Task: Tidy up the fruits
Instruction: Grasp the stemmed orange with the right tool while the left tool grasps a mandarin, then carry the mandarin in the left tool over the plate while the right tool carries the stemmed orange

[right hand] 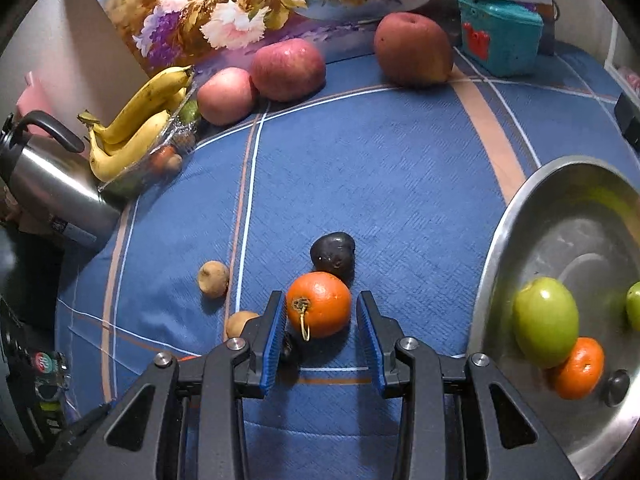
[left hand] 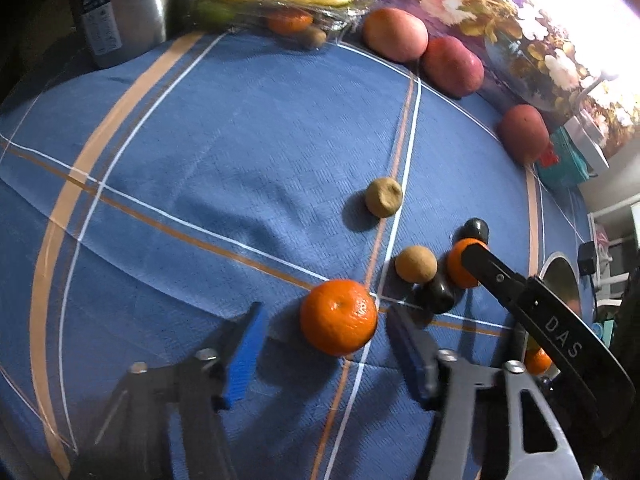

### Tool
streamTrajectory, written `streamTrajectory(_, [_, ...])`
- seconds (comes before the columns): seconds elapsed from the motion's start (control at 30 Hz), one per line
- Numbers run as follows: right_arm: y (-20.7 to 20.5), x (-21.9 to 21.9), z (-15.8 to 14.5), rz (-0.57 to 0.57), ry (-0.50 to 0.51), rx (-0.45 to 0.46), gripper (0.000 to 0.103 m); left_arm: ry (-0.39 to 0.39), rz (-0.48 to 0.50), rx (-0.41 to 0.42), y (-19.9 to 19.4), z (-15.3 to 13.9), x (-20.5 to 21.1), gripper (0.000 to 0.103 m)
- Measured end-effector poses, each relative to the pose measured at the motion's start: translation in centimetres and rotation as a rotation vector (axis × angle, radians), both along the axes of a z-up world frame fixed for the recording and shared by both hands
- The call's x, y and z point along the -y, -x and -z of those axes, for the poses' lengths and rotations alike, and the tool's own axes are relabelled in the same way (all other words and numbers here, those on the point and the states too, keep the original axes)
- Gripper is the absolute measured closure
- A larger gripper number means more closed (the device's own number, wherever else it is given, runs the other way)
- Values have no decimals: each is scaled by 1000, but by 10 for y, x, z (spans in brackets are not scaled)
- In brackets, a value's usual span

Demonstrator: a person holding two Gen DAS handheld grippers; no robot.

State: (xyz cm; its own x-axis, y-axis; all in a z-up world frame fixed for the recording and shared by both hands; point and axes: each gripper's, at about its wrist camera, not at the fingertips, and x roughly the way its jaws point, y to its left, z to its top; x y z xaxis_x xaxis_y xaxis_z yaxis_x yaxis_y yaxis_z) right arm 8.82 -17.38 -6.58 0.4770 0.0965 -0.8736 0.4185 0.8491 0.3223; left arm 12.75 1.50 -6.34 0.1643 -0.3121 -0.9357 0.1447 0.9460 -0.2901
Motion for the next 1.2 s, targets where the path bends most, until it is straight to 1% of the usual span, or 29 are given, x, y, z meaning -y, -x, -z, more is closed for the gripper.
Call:
streamTrajectory(0.03, [-1,0,1,0,-2,1,65,5,1,-3,0,1,1,52])
streamTrajectory(0.07, [-1,-1,1,-1,-1,1,65,24,2,-9,0,1,1,58])
streamTrajectory(0.1, [-1,-1,1,-3,-2,1,65,34,2,-10,0,1,1,61])
streamTrajectory(0.43, [2,-1,2,5,-8,2,67,21,-5,14,1,-1,7,61])
streamTrajectory(0.7, [10,0,-4,13,-4,-9,67,34,-31,38,-5,-9,-2,62])
streamTrajectory(0.97, [23,4,-26,31,9,4,67,57,-49,82,-7,-25,-9,62])
streamTrajectory(1.1, [31,7,-40,48,23,3,67,49,-48,98,-5,-32,-9,62])
streamTrajectory(1.2, [36,11,-52,57,28,25,67,48,-37,112,-4,-37,-3,62])
